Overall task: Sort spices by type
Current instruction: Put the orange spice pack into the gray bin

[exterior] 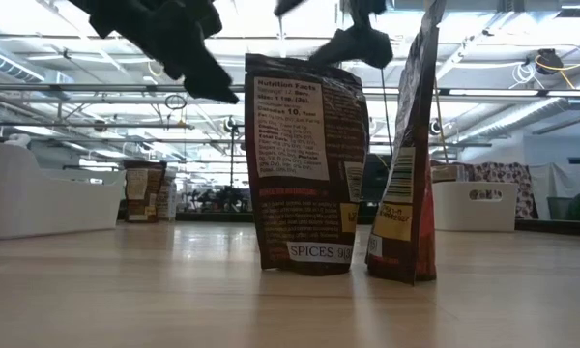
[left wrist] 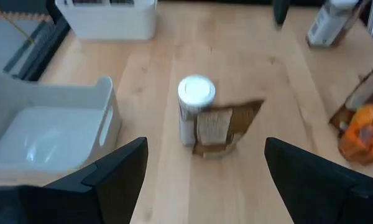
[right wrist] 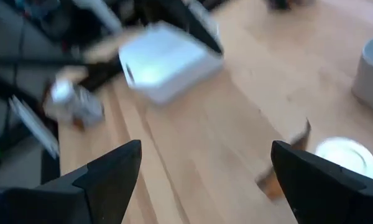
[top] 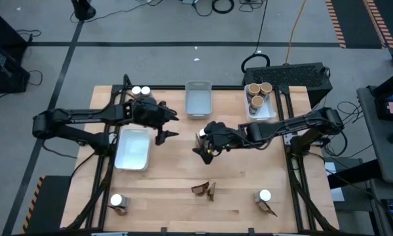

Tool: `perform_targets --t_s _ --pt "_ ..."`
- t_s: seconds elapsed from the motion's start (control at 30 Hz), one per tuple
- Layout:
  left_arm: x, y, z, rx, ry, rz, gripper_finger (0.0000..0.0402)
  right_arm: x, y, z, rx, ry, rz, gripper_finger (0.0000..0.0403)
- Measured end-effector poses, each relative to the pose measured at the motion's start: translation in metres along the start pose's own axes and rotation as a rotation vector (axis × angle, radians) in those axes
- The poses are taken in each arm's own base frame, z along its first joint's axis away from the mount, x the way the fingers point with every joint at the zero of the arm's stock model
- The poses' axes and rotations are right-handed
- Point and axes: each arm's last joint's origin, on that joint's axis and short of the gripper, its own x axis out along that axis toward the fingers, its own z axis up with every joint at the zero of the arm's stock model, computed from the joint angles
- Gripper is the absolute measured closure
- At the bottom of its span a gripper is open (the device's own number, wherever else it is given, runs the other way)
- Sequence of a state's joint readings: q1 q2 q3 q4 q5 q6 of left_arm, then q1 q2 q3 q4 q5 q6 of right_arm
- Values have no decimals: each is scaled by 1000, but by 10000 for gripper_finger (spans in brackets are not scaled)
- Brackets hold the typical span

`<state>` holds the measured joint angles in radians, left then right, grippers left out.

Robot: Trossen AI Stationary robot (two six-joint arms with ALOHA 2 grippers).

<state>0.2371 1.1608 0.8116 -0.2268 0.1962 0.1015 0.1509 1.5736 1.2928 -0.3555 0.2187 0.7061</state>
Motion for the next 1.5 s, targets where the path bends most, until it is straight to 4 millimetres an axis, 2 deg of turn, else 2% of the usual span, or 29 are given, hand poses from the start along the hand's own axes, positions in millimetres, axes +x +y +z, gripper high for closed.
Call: perform_targets --t_s 0.1,0.3,0.47,0.57,0.7,0.87,1.27,1.4,1.5 --pt "8 3 3 -104 -33 10 75 -1 -10 2 -57 79 4 62" --pt "24 8 4 -328 -43 74 75 -16 -32 3 -224 217 -69 62" --pt "32 7 20 -419 -65 123 75 -34 -45 6 -404 280 -98 62" --pt "36 4 30 -431 -68 147 75 -42 -52 12 -451 277 -107 62" --pt "40 3 40 -428 -87 151 75 -52 -59 20 -404 237 -127 62" --pt "50 4 34 -432 -37 159 75 -56 -63 23 -301 218 -150 62" --pt "59 3 29 -349 14 99 75 -59 -62 13 -149 285 -199 62" --pt "59 3 36 -349 16 89 75 -60 -59 9 -128 299 -201 62" --pt "62 3 44 -270 37 64 75 -61 -57 7 -105 302 -215 62"
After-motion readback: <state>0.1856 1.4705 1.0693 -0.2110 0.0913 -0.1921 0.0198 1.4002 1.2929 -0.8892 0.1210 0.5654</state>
